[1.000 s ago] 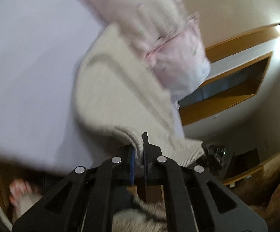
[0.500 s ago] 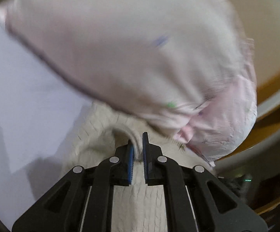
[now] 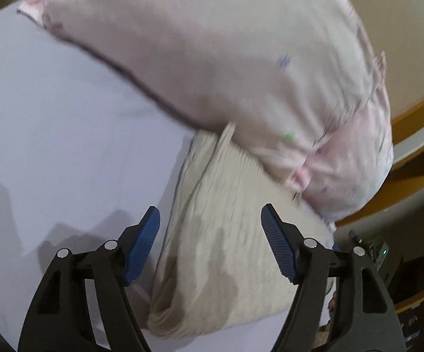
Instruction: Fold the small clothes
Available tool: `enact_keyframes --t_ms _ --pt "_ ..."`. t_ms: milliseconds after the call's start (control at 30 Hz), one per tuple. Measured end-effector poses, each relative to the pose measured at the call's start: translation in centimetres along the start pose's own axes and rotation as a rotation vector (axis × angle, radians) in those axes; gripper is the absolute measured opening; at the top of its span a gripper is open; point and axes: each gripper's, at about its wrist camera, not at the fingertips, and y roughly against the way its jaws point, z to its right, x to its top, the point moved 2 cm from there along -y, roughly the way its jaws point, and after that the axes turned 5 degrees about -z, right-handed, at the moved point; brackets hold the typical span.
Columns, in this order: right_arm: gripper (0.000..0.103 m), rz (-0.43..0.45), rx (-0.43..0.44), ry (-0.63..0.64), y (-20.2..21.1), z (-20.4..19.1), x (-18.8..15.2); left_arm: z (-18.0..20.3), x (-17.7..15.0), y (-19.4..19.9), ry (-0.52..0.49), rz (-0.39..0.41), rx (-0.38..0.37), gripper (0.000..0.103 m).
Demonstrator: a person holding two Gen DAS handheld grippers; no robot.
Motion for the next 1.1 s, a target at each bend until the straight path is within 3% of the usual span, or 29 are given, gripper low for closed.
enact_keyframes --t_ms 100,200,267,300,400,467,533,633,733,833,867,900,933,1000,1033,1100 --pt "0.097 -0.052 0.017 0.003 -0.7 -0.5 -1.3 -0.6 -1.0 -1.6 0.034 -0.06 -0.028 0.062" --pt "0.097 -0.08 0.025 0.007 -0.3 0.1 -2.3 -0.7 -1.6 -2.0 0.052 -0.028 -0.042 0.055" --pt "0.097 -0.085 0.031 0.008 -0.3 0.3 -2.5 -1.2 -2.1 -2.7 0.122 -0.042 -0.075 0.03" --pt "0.097 -0.087 0.038 0.004 -0.1 0.6 -2.7 -1.4 -2.4 -3.0 0.153 -0.047 -0.086 0.025" --pt "0.097 -0.095 0.064 -0.015 0.5 1.6 -2.9 -1.4 -2.6 -3.0 0.201 -0.04 -0.121 0.019" --pt "0.097 -0.085 0.07 -0.017 1.5 2.3 -2.8 -0.4 -2.6 -2.3 0.222 -0.028 -0.201 0.017" --pt "0.097 -0.062 0.068 -0.014 2.4 2.5 -2.4 2.9 -2.3 -1.6 0.181 -0.013 -0.295 0.017" --pt "0.097 -0.001 0.06 -0.017 4.7 3.5 -1.8 11.0 -2.2 -2.1 0.077 -0.016 -0.446 0.016" --pt "0.097 0.054 0.041 -0.026 6.5 4.1 -1.2 18.6 -3.7 -6.4 0.02 -0.106 -0.588 0.017" --pt "0.097 0.057 0.045 -0.068 7.0 4.9 -0.8 24.5 -6.5 -14.6 0.098 -0.303 -0.756 0.032" --pt "0.097 0.051 0.042 -0.074 7.0 5.1 -0.7 26.0 -7.6 -17.9 0.156 -0.423 -0.848 0.032" --pt "0.097 0.031 0.032 -0.077 7.0 5.3 -0.5 26.8 -8.4 -19.5 0.193 -0.492 -0.897 0.032" --pt "0.097 0.017 0.029 -0.077 7.1 5.5 -0.5 27.2 -8.9 -20.1 0.202 -0.52 -0.906 0.032" --pt "0.097 -0.021 0.034 -0.06 7.3 5.9 -0.3 27.3 -8.5 -18.4 0.1 -0.45 -0.887 0.032" --pt "0.099 -0.04 0.044 -0.051 7.3 6.0 -0.1 27.0 -7.9 -17.2 0.053 -0.401 -0.872 0.037" --pt "0.1 -0.112 0.09 -0.059 6.4 6.3 0.2 24.9 -6.3 -13.9 -0.019 -0.262 -0.737 0.057"
